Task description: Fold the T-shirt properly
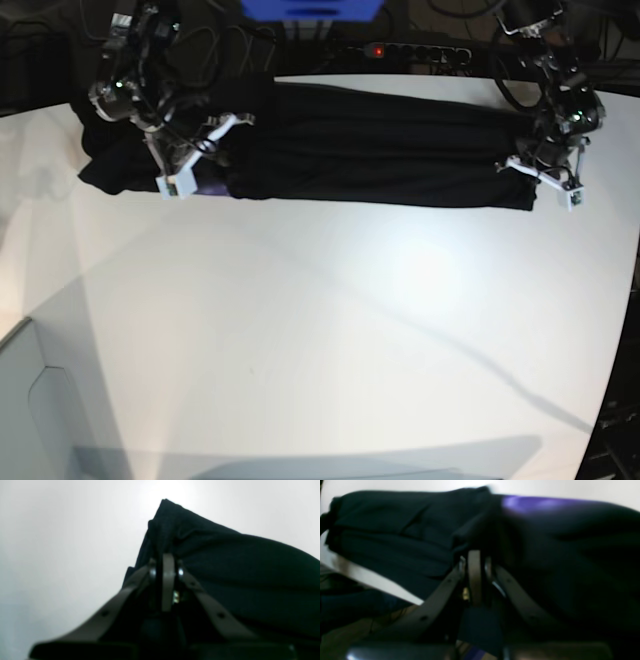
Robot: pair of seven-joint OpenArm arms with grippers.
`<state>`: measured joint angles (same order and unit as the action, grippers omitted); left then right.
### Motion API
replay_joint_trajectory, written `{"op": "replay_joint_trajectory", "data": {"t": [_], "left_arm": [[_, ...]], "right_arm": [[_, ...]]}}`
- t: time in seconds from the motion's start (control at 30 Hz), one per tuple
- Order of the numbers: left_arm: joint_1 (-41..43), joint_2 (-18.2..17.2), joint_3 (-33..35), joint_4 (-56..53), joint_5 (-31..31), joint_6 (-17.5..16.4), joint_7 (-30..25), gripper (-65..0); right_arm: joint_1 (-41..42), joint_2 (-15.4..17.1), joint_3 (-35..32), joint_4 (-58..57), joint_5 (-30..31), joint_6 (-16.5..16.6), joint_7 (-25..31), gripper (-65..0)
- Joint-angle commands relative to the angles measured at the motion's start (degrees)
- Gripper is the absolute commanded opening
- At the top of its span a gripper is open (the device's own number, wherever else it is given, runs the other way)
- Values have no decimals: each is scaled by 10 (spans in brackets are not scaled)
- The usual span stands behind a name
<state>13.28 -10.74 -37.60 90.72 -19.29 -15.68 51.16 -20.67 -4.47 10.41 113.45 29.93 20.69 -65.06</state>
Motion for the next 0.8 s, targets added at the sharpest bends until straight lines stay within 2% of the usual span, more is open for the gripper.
{"op": "replay_joint_trajectory", "data": {"t": [0.0,0.3,0.63,0.77], "left_arm": [[-4,-9,-2,8,-1,0,-7,-649],[-3,-9,-4,8,-1,0,-7,-649],[-3,-8,-5,16,-7,-1,-10,-645],[0,-9,-9,51,-38,-1,-10,-629]], "right_arm": [[1,-4,-8,9,6,0,10,-650],[7,-23,-68,9,-19,0,11,-650],[22,-22,-139,-9,-14,-12,39,-650],[21,-22,-169,17,-14,-12,39,-650]]}}
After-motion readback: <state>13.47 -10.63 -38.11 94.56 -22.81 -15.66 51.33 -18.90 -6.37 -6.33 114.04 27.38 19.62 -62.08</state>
